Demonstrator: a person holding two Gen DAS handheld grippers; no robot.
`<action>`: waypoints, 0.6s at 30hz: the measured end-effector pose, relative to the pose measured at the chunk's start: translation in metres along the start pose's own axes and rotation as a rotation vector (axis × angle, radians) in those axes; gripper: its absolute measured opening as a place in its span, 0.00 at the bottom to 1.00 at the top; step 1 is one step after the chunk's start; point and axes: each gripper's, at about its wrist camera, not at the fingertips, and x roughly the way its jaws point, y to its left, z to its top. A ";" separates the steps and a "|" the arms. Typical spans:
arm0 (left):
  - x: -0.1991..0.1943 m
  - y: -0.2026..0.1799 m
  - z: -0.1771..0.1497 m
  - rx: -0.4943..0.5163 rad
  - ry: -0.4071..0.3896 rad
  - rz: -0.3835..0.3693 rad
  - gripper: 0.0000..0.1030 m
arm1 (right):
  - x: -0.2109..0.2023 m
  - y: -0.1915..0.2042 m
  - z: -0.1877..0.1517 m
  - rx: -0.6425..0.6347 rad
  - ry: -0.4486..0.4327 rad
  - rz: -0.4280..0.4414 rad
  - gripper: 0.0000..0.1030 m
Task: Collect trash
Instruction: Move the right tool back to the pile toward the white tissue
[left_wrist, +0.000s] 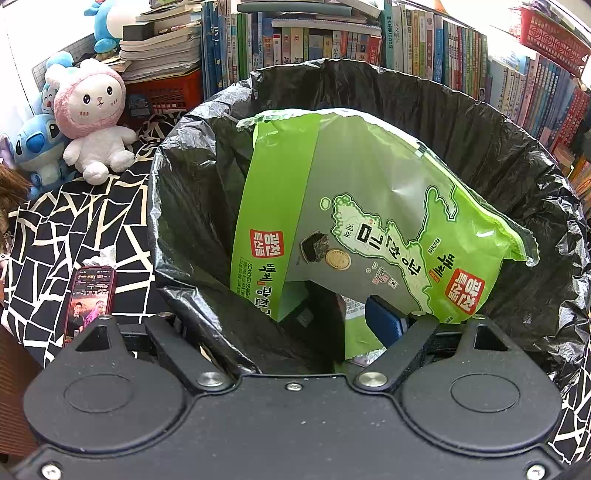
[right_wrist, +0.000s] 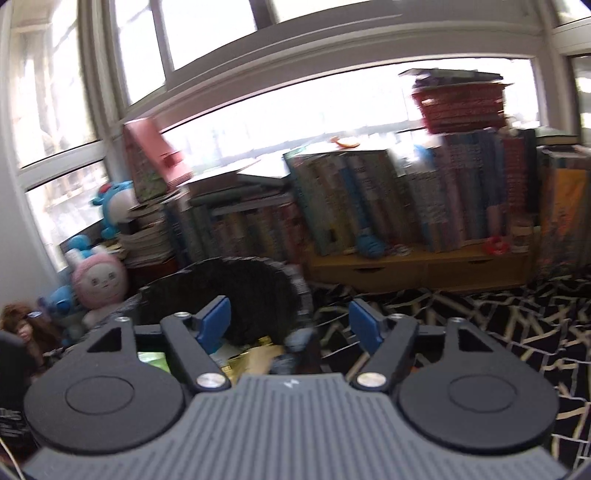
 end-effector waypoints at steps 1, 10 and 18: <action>0.000 0.000 0.000 0.000 0.000 0.000 0.83 | 0.000 -0.008 -0.001 0.002 -0.012 -0.036 0.84; -0.001 0.002 -0.002 -0.010 -0.007 -0.003 0.84 | 0.014 -0.071 -0.038 0.013 0.047 -0.274 0.90; -0.002 0.002 -0.003 -0.008 -0.012 0.000 0.84 | 0.047 -0.129 -0.078 0.131 0.180 -0.460 0.88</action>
